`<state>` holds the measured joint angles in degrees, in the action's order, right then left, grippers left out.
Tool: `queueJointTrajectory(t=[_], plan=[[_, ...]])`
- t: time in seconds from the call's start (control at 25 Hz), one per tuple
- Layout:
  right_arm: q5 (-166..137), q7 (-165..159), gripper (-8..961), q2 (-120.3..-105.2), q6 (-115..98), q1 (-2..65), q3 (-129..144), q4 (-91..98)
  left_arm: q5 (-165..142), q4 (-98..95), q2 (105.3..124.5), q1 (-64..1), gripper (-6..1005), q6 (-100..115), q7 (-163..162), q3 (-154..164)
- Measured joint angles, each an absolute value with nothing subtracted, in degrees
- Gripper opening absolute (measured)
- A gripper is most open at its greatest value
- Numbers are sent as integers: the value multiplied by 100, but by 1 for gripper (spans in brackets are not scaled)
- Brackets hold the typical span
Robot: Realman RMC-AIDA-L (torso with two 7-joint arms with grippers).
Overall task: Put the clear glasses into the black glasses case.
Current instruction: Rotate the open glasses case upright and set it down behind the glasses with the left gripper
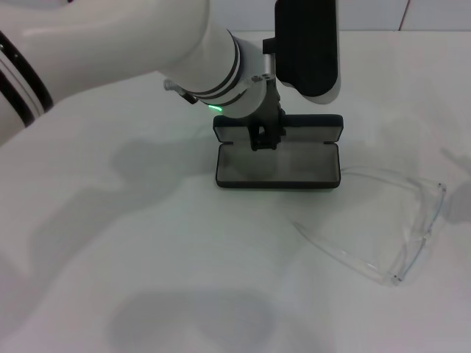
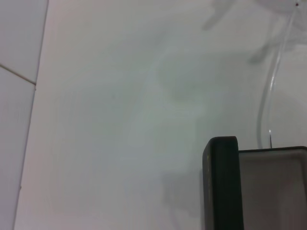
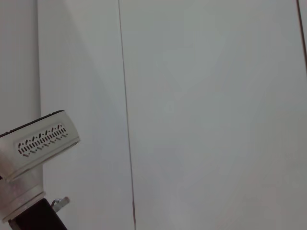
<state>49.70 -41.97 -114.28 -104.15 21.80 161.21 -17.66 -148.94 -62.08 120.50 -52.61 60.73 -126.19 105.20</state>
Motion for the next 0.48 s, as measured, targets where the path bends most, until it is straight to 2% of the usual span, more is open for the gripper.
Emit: queueJointTrajectory(t=[0.48], plan=[[5009,-4225,834,-11398,-10384,2217,16119,-1767,-14968,-6179,12048,-5125,206,5801,-12713,10815]])
